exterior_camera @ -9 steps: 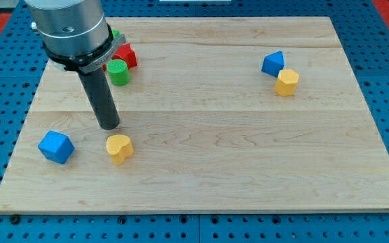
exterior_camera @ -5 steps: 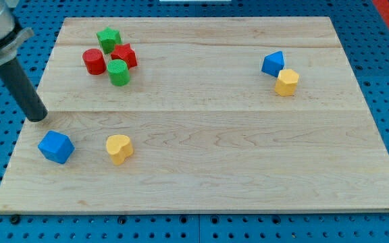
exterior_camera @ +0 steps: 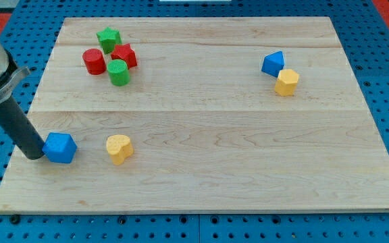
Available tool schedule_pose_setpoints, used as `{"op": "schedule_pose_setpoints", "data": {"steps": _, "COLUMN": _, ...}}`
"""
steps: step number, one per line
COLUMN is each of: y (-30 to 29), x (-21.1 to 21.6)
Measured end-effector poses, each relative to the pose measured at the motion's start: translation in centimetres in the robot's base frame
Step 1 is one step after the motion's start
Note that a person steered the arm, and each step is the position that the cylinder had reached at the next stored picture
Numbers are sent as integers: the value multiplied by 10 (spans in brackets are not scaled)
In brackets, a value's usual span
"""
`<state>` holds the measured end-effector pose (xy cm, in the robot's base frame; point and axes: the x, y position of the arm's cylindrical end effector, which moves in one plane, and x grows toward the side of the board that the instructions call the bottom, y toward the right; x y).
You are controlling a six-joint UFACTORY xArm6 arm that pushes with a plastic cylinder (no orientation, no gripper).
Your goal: Move the blue cube to the right side of blue triangle and yellow hexagon
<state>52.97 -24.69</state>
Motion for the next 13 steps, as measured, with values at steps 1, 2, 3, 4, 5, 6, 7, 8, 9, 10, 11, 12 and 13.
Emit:
{"op": "schedule_pose_setpoints", "data": {"steps": 1, "y": 11, "x": 0}}
{"op": "schedule_pose_setpoints", "data": {"steps": 2, "y": 43, "x": 0}}
{"op": "schedule_pose_setpoints", "data": {"steps": 3, "y": 70, "x": 0}}
{"op": "schedule_pose_setpoints", "data": {"steps": 4, "y": 104, "x": 0}}
{"op": "schedule_pose_setpoints", "data": {"steps": 5, "y": 139, "x": 0}}
{"op": "schedule_pose_setpoints", "data": {"steps": 6, "y": 150, "x": -8}}
{"op": "schedule_pose_setpoints", "data": {"steps": 7, "y": 120, "x": -17}}
{"op": "schedule_pose_setpoints", "data": {"steps": 8, "y": 100, "x": -17}}
{"op": "schedule_pose_setpoints", "data": {"steps": 9, "y": 98, "x": -17}}
{"op": "schedule_pose_setpoints", "data": {"steps": 10, "y": 102, "x": -29}}
{"op": "schedule_pose_setpoints", "data": {"steps": 11, "y": 119, "x": -59}}
{"op": "schedule_pose_setpoints", "data": {"steps": 12, "y": 139, "x": -75}}
{"op": "schedule_pose_setpoints", "data": {"steps": 13, "y": 140, "x": -74}}
